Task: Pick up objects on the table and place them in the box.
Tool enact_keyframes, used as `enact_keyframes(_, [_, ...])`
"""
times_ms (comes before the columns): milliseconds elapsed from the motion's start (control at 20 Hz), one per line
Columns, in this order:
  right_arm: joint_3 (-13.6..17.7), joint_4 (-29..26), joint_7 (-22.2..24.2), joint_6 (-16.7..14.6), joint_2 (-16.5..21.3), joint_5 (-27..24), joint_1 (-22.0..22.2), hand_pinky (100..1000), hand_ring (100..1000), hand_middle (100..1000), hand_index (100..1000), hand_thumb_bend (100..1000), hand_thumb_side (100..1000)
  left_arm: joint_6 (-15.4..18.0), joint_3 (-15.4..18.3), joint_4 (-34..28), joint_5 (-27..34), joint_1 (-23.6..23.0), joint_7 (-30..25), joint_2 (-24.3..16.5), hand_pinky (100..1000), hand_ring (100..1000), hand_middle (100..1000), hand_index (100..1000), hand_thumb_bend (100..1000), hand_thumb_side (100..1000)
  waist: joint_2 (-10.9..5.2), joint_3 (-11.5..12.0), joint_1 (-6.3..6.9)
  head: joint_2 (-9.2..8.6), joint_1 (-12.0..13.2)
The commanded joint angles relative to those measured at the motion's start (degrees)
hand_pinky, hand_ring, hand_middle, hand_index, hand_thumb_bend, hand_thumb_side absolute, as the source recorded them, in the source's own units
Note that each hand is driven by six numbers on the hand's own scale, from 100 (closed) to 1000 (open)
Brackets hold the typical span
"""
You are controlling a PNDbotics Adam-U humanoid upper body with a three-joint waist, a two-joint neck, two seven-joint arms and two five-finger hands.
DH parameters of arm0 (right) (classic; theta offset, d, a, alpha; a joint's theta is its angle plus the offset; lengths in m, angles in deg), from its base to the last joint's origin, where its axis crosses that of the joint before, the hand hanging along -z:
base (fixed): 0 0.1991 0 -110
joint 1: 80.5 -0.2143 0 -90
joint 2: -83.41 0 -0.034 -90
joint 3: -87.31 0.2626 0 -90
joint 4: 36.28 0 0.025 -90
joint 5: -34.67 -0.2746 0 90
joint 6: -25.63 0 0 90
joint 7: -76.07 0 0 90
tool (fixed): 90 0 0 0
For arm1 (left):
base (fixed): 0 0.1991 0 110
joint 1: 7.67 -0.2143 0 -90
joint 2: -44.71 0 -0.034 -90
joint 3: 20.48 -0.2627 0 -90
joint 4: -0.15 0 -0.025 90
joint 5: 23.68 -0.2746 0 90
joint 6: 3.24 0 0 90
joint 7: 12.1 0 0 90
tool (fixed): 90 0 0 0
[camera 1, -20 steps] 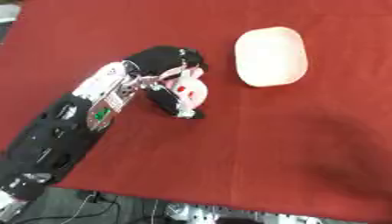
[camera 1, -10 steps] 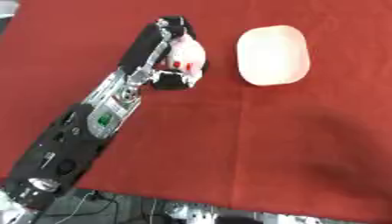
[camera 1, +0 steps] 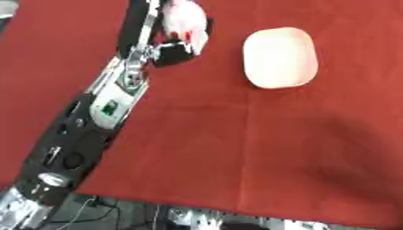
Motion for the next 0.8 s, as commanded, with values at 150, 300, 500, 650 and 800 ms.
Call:
enact_keyframes(150, [-0.4, -0.8, 0.4, -0.3, 0.4, -0.9, 0.0, 264, 485, 770, 854, 144, 702, 0.9, -1.0, 1.9, -2.6, 6.0, -3.1, 3.4, 100, 154, 100, 259, 100, 100, -1.45, -0.7, -0.26, -0.6, 0.6])
enact_keyframes(300, [-0.5, -0.8, 0.7, -0.4, 0.7, -1.2, -0.2, 265, 486, 770, 854, 141, 702, 2.3, -2.6, 4.9, -5.0, 8.8, -6.1, 5.2, 100, 233, 194, 315, 100, 100, -1.51, -1.3, 0.0, -0.88, 0.9])
enact_keyframes(500, [-0.7, -0.8, 1.1, -0.6, 0.9, -1.6, -0.4, 266, 487, 771, 854, 138, 702, 6.7, -4.6, 9.8, -8.1, 12.0, -12.0, 7.9, 100, 328, 310, 396, 100, 100, -1.49, -2.0, 0.36, -1.2, 1.2])
enact_keyframes(650, [-0.8, -0.8, 1.3, -0.8, 1.1, -1.9, -0.7, 267, 487, 771, 854, 136, 702, 10.2, -4.9, 12.7, -9.4, 13.2, -15.1, 10.0, 100, 355, 352, 422, 100, 102, -1.4, -2.5, 0.53, -1.25, 1.3])
enact_keyframes(800, [-0.9, -0.8, 1.4, -0.9, 1.2, -2.1, -0.9, 268, 487, 771, 853, 134, 701, 12.8, -4.9, 15.2, -10.8, 13.6, -16.8, 11.4, 100, 366, 373, 430, 100, 106, -1.36, -2.8, 0.68, -1.27, 1.2])
